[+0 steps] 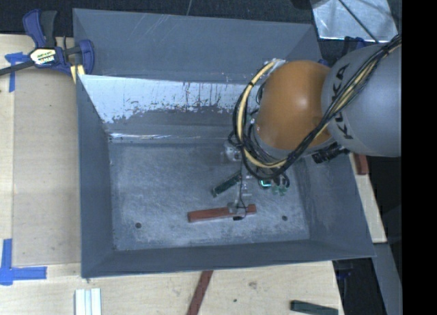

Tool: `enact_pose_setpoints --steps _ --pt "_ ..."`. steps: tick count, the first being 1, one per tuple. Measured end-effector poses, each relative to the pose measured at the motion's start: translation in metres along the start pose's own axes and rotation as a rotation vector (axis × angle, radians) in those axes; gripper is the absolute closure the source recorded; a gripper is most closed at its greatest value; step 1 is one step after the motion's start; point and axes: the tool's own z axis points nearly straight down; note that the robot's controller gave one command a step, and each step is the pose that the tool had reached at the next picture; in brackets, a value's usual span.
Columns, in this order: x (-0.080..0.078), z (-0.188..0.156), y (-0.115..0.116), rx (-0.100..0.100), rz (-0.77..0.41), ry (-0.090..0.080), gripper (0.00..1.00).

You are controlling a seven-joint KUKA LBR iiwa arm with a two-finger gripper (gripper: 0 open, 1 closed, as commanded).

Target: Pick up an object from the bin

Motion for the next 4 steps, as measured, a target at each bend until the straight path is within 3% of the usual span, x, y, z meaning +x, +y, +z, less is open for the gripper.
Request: enact_pose_setpoints --steps 1,2,3,4 --pt "-0.002 -0.003 0.000 -0.001 0.001 -0.007 0.00" --pt "-0.035 0.060 -0.012 0.000 -0.332 -0.009 1.00" --pt "-0.035 0.060 -0.012 0.000 -0.331 -0.009 0.00" --pt "-0.035 0.060 -0.013 0.000 -0.330 -0.009 1.00"
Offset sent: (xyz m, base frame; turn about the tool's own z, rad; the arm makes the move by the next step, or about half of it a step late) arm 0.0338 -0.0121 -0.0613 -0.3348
